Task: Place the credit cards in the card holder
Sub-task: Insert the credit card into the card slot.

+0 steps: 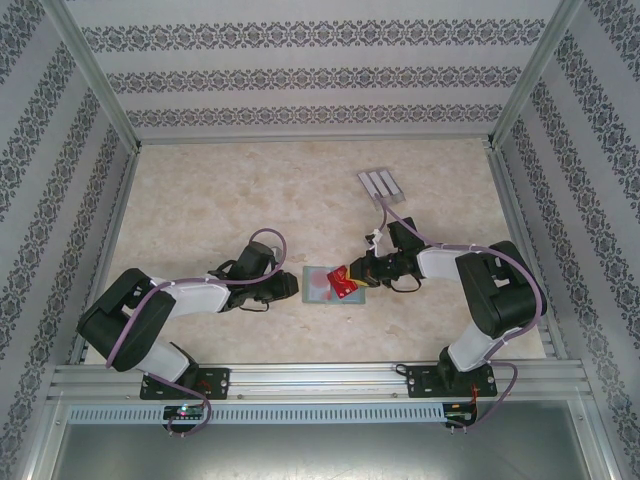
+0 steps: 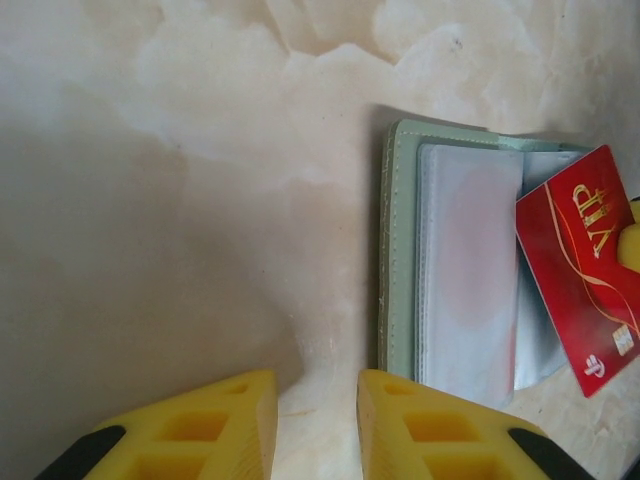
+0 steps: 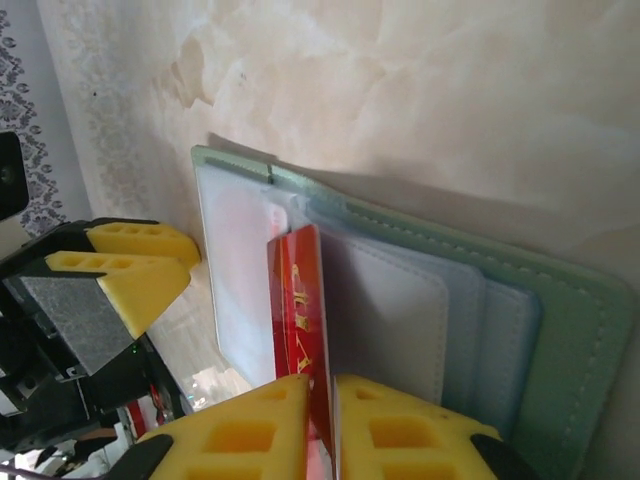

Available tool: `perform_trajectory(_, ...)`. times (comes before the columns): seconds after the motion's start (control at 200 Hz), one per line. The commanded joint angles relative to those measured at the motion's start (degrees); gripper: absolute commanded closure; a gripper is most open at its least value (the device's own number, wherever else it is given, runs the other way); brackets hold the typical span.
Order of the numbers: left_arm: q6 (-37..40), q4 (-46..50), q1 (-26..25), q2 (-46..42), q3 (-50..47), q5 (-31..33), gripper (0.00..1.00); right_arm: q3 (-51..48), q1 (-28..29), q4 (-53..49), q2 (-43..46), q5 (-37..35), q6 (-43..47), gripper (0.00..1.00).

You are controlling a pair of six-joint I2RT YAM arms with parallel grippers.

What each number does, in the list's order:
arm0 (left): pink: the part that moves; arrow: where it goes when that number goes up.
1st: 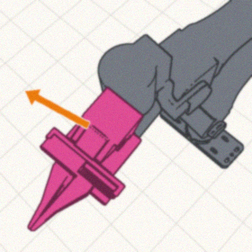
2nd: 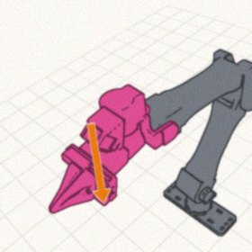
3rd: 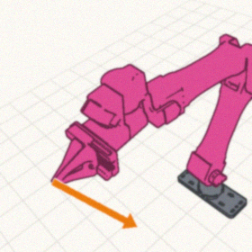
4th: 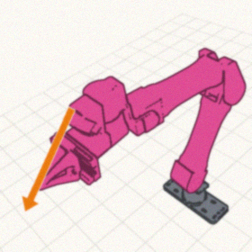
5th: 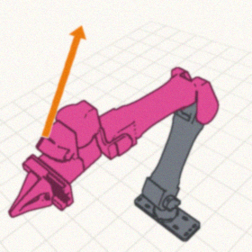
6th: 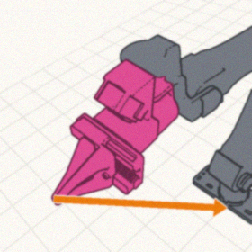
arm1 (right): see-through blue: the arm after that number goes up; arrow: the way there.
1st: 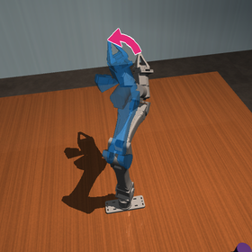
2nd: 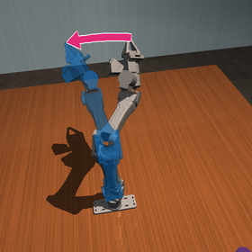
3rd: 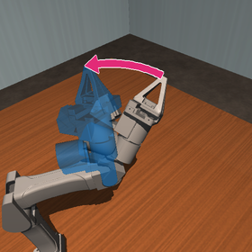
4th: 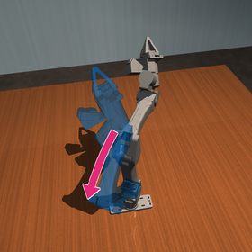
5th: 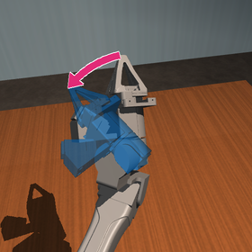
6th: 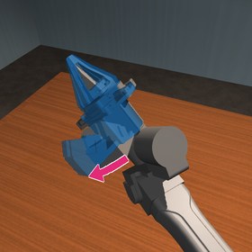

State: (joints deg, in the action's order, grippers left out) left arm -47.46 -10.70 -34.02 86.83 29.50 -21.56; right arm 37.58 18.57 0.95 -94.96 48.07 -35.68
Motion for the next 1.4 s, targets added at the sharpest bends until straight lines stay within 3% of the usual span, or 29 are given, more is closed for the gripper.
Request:
perform_trajectory(0.0, 1.2, -0.5, -1.5, 4.8, -0.2, -1.5, 0.73, -0.7, 1.3, 2.2, 0.1, -2.5, -3.5, 0.81)
perform_trajectory(0.3, 1.7, 1.1, -1.8, 4.6, 0.8, -0.9, 0.75, -2.0, 3.6, 4.8, 1.0, -8.0, -7.8, 0.83)
perform_trajectory(0.53, 1.8, 1.3, -1.8, 5.0, 1.2, -1.0, 0.75, -3.5, 4.8, 6.3, 2.3, -10.6, -10.3, 0.95)
perform_trajectory(0.694, 1.5, -0.1, -2.0, 6.3, 0.9, -2.0, 0.75, -5.5, 6.5, 10.1, 3.1, -12.7, -14.5, 0.98)
perform_trajectory(1.104, 1.9, -0.5, -2.2, 6.3, 0.9, -2.3, 0.75, -6.6, 12.6, 12.4, 6.4, -21.3, -19.2, 0.96)
perform_trajectory(1.399, 1.9, -1.1, -2.4, 7.3, 1.3, -3.4, 0.75, -3.1, 17.7, 13.0, 3.2, -24.9, -20.3, 0.93)
